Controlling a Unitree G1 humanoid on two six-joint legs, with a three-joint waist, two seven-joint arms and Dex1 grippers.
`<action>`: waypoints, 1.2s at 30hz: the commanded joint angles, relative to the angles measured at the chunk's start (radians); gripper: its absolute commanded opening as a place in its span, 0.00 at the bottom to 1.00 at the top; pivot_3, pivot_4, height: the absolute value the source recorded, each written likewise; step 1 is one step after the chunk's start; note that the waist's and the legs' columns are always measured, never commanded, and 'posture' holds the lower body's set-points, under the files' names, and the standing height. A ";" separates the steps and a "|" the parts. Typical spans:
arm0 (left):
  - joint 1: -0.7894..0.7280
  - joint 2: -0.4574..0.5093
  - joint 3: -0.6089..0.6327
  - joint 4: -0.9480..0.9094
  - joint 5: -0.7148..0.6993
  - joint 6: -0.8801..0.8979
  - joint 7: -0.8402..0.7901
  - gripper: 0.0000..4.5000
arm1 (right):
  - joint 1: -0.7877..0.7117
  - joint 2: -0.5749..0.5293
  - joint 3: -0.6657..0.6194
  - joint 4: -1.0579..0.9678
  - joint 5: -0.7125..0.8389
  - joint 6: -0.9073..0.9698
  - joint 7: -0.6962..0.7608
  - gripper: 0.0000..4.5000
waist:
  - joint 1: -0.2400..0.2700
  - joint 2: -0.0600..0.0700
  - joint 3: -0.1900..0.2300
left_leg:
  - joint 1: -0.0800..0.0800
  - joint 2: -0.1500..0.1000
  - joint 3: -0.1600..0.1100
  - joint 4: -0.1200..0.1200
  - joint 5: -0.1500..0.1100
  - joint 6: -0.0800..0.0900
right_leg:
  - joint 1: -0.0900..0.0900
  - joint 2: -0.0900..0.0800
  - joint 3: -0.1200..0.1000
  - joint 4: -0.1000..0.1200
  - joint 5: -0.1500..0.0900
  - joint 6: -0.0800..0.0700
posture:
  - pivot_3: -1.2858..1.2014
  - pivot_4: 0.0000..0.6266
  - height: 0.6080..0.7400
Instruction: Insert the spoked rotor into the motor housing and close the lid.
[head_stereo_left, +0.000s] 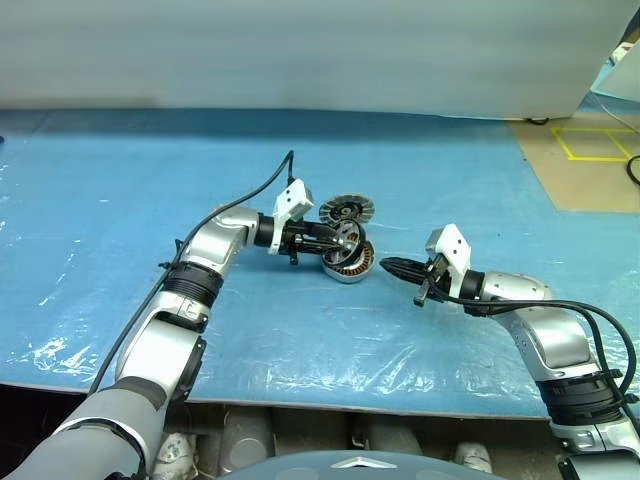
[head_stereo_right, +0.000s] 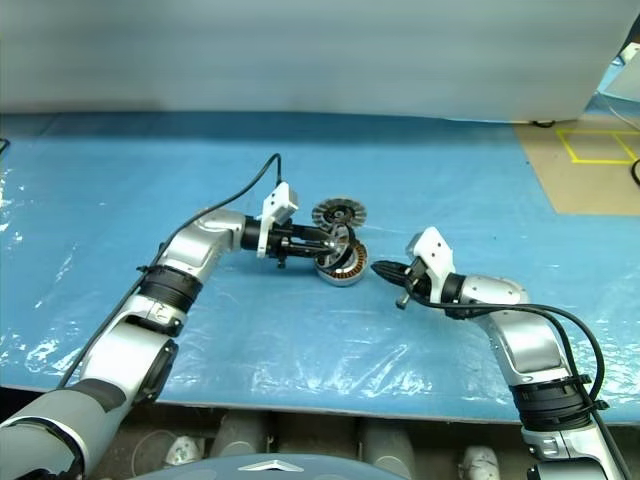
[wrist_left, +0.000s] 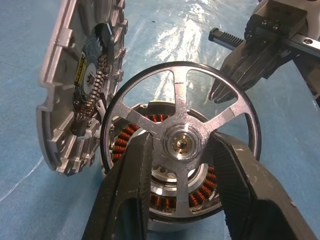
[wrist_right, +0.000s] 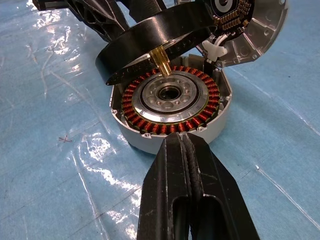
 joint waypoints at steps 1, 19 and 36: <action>-0.020 -0.001 -0.009 -0.001 0.008 0.000 -0.002 0.41 | -0.005 -0.013 -0.028 -0.038 0.013 -0.021 0.003 0.00 | 0.000 0.000 0.000 | 0.000 0.000 0.000 0.000 0.000 0.000 | 0.000 0.000 0.000 0.000 0.000 0.000 | 0.52 0.24 1.00; 0.016 -0.007 0.054 -0.086 -0.058 0.058 0.038 0.56 | -0.009 -0.013 -0.022 -0.019 0.001 -0.039 -0.006 0.00 | 0.000 0.000 0.000 | 0.000 0.000 0.000 0.000 0.000 0.000 | 0.000 0.000 0.000 0.000 0.000 0.000 | 0.52 0.24 1.00; 0.121 -0.107 -0.026 -0.117 0.038 0.008 0.275 0.01 | -0.028 -0.001 -0.005 -0.012 -0.014 -0.048 -0.017 0.00 | -0.001 0.000 0.000 | -0.001 0.000 0.000 0.000 0.000 0.000 | 0.000 0.000 0.000 -0.001 0.000 0.000 | 0.52 0.24 1.00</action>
